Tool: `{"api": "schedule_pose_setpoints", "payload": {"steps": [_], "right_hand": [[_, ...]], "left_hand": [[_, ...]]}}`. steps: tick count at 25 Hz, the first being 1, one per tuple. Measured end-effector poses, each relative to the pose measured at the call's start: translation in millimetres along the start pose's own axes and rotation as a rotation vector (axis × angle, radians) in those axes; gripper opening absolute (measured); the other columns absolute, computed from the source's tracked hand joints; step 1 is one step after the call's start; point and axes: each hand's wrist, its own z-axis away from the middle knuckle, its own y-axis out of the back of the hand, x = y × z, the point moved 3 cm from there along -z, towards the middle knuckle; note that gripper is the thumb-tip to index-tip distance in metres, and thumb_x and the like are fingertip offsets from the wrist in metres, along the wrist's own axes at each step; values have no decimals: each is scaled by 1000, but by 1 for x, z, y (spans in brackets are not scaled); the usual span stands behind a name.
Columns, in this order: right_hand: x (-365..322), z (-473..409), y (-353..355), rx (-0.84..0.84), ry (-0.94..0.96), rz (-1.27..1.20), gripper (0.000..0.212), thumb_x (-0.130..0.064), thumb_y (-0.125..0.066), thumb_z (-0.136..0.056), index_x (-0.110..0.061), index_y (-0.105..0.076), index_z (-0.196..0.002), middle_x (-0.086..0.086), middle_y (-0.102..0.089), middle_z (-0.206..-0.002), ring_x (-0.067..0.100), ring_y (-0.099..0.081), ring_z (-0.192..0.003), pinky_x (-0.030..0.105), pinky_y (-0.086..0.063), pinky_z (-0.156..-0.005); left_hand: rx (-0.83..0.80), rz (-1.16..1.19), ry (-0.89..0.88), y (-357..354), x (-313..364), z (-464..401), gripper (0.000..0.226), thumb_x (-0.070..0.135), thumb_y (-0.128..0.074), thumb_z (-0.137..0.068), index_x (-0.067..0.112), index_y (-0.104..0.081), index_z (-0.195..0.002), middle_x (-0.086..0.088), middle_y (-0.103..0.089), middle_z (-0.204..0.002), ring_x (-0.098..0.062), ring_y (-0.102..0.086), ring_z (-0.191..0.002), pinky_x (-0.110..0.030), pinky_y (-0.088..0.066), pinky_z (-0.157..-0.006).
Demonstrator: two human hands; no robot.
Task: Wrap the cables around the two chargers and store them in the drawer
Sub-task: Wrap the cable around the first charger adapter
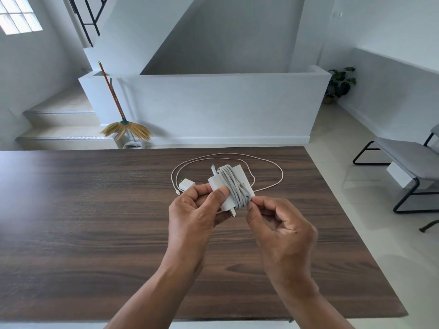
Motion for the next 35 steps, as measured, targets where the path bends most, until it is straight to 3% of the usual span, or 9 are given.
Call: {"api": "schedule_pose_setpoints", "payload": {"steps": [4, 10, 19, 23, 27, 31, 35], "right_hand": [[3, 3, -7, 84, -31, 9, 16, 0, -84, -83, -13, -81, -93, -3, -80, -88, 17, -78, -79, 45, -66, -71], [-10, -20, -11, 134, 185, 170, 13, 7, -81, -79, -5, -78, -85, 0, -75, -82, 12, -73, -73, 34, -62, -66], [-19, -30, 0, -55, 365, 241, 13, 2, -83, -84, -1, -82, -96, 3, -80, -92, 13, -77, -81, 34, -63, -71], [-27, -36, 3, -89, 266, 227, 13, 0, -83, -83, -7, -82, -93, -3, -80, -88, 7, -76, -79, 29, -63, -72], [-21, -37, 7, -115, 48, 106, 10, -5, -81, -86, -14, -81, -91, -7, -79, -86, 12, -78, -79, 39, -65, -72], [-28, -37, 6, -100, 105, 274, 11, -6, -84, -80, -15, -78, -83, -9, -76, -78, 8, -74, -71, 31, -61, -67], [-30, -36, 6, 44, 223, 385, 17, 3, -83, -70, -10, -73, -75, -3, -72, -71, 12, -69, -63, 21, -53, -63]], "left_hand": [[6, 6, -14, -2, 1, 2, 20, 2, -71, -93, -9, -68, -109, -20, -82, -90, -32, -81, -87, -33, -65, -68], [-10, -52, -11, -4, 0, 2, 15, 2, -73, -92, -5, -69, -104, -19, -82, -90, -31, -81, -86, -40, -67, -77], [-50, -202, -84, 1, 16, -12, 10, 5, -74, -91, 0, -72, -99, -15, -83, -86, -25, -81, -80, -43, -67, -78], [-80, -282, -130, 0, 20, -15, 12, 9, -76, -90, 2, -73, -100, -12, -83, -86, -25, -81, -81, -44, -66, -79], [-105, -339, -154, -2, 20, -14, 13, 11, -78, -89, 6, -73, -100, -10, -84, -88, -27, -82, -84, -44, -65, -80], [-109, -386, -157, -3, 17, -14, 11, 10, -79, -89, 8, -74, -98, -9, -84, -87, -27, -82, -85, -46, -66, -81], [-108, -397, -177, -7, 14, -9, 11, 10, -78, -90, 7, -73, -99, -8, -84, -86, -26, -82, -84, -45, -66, -77]]}}
